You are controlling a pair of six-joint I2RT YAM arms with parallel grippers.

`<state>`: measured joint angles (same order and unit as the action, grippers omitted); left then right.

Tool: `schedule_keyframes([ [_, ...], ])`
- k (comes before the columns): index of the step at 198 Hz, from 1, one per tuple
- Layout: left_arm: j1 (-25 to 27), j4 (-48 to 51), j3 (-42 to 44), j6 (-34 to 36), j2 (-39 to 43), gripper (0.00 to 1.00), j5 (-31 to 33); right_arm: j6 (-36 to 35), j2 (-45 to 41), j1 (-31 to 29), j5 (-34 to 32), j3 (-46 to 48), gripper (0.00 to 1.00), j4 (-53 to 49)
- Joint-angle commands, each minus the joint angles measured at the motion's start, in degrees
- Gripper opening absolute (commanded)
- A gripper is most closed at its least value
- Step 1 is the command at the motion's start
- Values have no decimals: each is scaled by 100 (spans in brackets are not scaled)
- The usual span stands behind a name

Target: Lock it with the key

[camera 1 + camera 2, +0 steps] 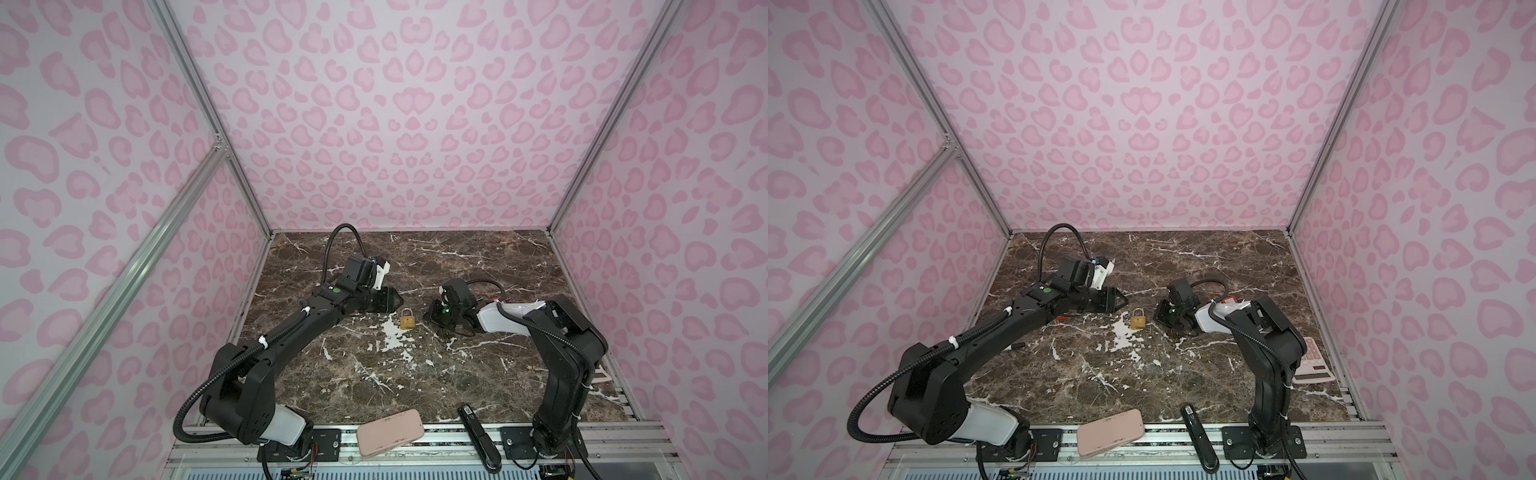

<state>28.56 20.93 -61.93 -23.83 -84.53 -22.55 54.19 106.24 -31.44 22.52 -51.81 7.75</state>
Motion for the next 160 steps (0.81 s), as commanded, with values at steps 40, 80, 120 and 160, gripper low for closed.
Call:
schedule_keyframes([
  [40, -8, -31, 20, 35, 96, 50, -31, -3, -408, -2, 58, 505, 7, -188],
  [80, -8, -16, 41, 45, 112, 50, -31, 362, -582, -3, 591, 760, 11, 210],
  [120, -8, -21, 44, 46, 115, 50, -13, 205, -1017, 17, 383, 767, 15, -50],
  [160, -12, -43, 63, 38, 121, 50, 35, 452, -608, 17, 946, 558, 12, 385],
])
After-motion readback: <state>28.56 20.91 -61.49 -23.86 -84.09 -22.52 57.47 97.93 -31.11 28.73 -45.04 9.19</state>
